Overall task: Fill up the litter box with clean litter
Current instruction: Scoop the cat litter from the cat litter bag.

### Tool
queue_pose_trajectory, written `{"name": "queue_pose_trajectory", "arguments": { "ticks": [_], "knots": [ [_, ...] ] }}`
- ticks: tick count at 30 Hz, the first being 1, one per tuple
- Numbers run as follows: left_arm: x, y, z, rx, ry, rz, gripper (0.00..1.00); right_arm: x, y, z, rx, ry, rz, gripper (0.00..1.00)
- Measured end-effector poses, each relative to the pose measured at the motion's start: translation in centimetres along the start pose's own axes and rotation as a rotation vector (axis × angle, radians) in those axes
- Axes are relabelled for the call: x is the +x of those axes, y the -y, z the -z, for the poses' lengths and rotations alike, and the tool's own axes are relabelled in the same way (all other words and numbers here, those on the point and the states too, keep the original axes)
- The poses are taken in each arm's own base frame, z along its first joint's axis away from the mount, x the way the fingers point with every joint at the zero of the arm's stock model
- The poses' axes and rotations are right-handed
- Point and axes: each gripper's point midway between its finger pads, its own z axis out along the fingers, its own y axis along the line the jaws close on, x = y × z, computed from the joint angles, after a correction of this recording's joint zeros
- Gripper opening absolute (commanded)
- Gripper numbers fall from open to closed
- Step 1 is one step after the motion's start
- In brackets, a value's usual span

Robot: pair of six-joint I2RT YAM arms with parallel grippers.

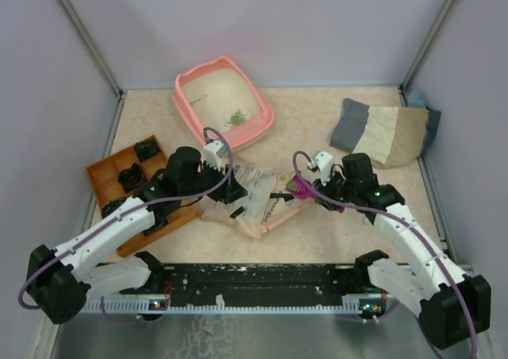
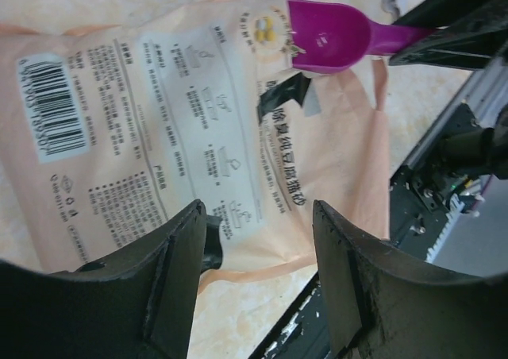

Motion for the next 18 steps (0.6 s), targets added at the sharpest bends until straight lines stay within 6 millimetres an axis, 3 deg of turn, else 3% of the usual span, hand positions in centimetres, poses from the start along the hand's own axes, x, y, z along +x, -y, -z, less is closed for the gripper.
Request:
{"name": "queue_pose_trajectory", "arguments": {
  "ticks": [7, 18],
  "knots": [
    [0.0, 3.5, 0.6, 0.129, 0.024, -0.047, 0.61, 0.3, 0.1, 1.0, 0.019, 0.005, -0.004, 0.0],
    [2.8, 9.3, 0.6, 0.276, -0.025, -0.177, 0.65, 1.1, 0.5, 1.8, 0.039, -0.011, -0.003, 0.0]
  ]
}}
